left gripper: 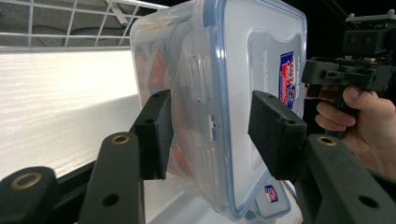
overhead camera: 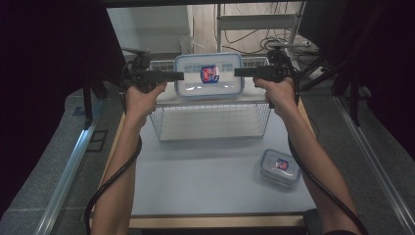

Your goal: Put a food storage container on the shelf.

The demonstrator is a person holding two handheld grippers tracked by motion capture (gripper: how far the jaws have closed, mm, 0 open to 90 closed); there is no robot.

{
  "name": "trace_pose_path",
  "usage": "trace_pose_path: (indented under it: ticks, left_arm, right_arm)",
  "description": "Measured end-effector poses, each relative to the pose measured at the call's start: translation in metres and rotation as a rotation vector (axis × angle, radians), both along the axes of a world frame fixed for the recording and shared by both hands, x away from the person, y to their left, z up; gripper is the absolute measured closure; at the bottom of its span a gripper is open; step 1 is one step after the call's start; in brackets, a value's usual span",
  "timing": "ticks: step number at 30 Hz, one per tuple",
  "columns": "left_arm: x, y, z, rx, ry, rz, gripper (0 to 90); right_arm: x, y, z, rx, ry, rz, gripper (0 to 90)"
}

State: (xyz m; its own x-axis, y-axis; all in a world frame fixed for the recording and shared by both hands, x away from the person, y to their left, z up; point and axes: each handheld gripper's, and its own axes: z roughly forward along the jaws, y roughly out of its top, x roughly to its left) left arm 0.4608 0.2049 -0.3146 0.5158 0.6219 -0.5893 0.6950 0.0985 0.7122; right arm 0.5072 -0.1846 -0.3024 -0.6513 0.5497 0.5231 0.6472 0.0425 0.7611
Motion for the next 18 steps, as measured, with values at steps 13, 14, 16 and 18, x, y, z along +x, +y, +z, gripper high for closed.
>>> trace_pose_path:
  ticks: [13, 14, 16, 18]
  left_arm:
    - [0.0022, 0.0031, 0.0018, 0.020, -0.010, 0.039, 48.0]
    - [0.0012, 0.0040, 0.0018, 0.021, -0.017, 0.040, 48.0]
    - [-0.0012, 0.0058, 0.0022, 0.017, -0.032, 0.039, 47.7]
    - [-0.0056, 0.0070, 0.0032, 0.017, -0.068, 0.042, 45.1]
  right_arm:
    - [0.0063, -0.0024, 0.0026, -0.032, -0.057, -0.059, 47.0]
    - [0.0058, -0.0036, 0.0041, -0.041, -0.062, -0.062, 47.1]
    - [0.0044, -0.0050, 0.0061, -0.046, -0.072, -0.062, 47.5]
    - [0.0016, -0.0064, 0.0078, -0.055, -0.097, -0.058, 48.7]
